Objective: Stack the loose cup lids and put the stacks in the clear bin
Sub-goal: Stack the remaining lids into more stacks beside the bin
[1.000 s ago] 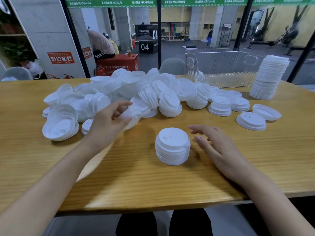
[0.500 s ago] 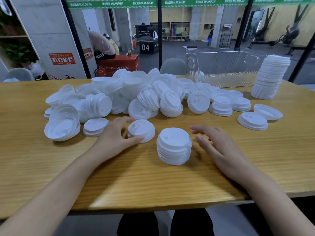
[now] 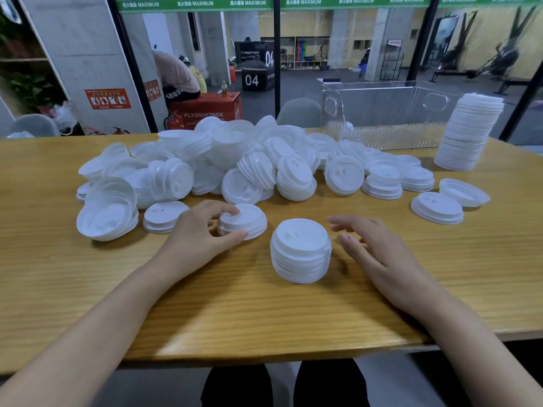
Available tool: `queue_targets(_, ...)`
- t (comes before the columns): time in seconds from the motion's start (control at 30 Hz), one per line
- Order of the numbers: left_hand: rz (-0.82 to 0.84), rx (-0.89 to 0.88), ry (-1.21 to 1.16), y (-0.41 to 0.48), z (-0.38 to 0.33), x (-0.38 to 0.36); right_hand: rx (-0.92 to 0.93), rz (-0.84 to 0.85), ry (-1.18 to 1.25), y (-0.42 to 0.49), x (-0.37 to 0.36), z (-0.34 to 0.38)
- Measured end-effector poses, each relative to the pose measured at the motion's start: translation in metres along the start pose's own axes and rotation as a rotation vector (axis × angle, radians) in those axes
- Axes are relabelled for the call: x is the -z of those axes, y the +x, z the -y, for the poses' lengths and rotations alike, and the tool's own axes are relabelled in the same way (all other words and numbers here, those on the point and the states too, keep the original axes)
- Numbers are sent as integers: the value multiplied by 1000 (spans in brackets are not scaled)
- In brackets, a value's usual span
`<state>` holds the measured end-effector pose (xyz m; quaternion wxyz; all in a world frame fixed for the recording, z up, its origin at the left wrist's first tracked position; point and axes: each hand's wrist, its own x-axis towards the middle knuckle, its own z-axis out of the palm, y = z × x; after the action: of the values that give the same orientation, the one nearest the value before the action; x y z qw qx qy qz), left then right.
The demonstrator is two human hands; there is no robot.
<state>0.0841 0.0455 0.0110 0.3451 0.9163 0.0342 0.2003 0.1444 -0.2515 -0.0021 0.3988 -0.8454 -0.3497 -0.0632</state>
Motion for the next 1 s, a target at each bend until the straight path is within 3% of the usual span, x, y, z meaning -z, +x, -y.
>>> queue_targets(1.0, 31, -47, 48, -3, -3, -9, -9, 20, -20, -1, 0, -2)
